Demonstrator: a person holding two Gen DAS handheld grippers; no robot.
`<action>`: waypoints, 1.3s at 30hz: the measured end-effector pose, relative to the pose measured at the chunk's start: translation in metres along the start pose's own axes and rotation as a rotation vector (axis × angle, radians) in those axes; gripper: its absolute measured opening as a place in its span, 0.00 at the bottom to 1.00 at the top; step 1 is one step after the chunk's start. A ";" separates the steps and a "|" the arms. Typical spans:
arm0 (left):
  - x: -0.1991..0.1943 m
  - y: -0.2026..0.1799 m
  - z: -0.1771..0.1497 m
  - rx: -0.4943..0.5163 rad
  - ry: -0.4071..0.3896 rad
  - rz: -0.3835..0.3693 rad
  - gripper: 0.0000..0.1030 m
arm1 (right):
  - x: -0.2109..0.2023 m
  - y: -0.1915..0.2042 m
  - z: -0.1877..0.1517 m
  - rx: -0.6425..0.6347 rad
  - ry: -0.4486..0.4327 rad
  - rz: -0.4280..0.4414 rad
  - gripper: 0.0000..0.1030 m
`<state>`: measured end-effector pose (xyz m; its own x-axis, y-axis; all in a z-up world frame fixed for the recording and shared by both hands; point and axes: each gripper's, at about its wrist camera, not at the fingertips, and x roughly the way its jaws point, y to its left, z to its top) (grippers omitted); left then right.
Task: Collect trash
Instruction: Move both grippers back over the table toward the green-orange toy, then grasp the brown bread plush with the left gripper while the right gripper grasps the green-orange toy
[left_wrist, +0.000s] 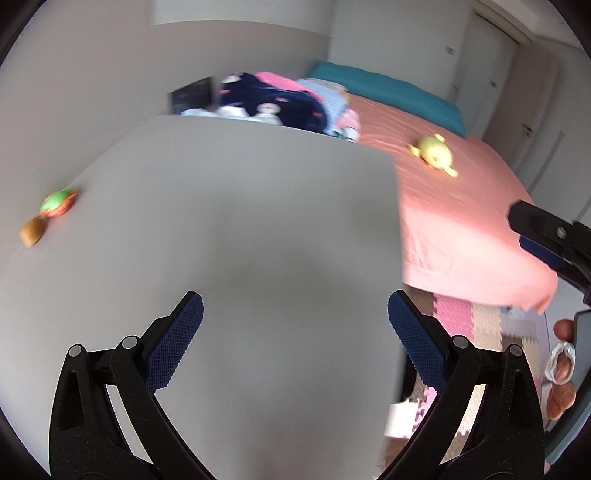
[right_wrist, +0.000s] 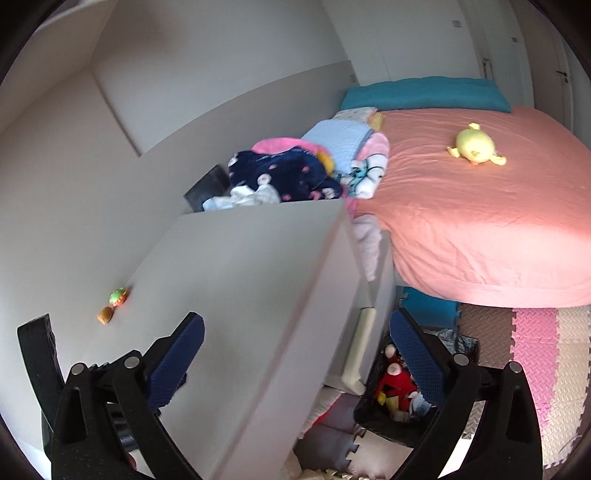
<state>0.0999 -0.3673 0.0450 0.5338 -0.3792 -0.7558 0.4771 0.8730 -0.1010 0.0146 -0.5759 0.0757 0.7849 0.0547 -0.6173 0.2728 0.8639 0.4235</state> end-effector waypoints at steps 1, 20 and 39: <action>-0.003 0.013 0.000 -0.018 -0.007 0.018 0.94 | 0.004 0.008 0.000 -0.006 0.004 0.016 0.97; -0.019 0.211 0.001 -0.293 -0.085 0.263 0.94 | 0.116 0.176 -0.032 -0.260 0.140 0.137 0.97; 0.019 0.303 0.033 -0.391 -0.093 0.412 0.94 | 0.191 0.266 -0.025 -0.421 0.185 0.151 0.97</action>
<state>0.2778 -0.1200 0.0209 0.6887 0.0066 -0.7250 -0.0677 0.9962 -0.0553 0.2229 -0.3230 0.0537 0.6756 0.2499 -0.6937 -0.1154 0.9651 0.2353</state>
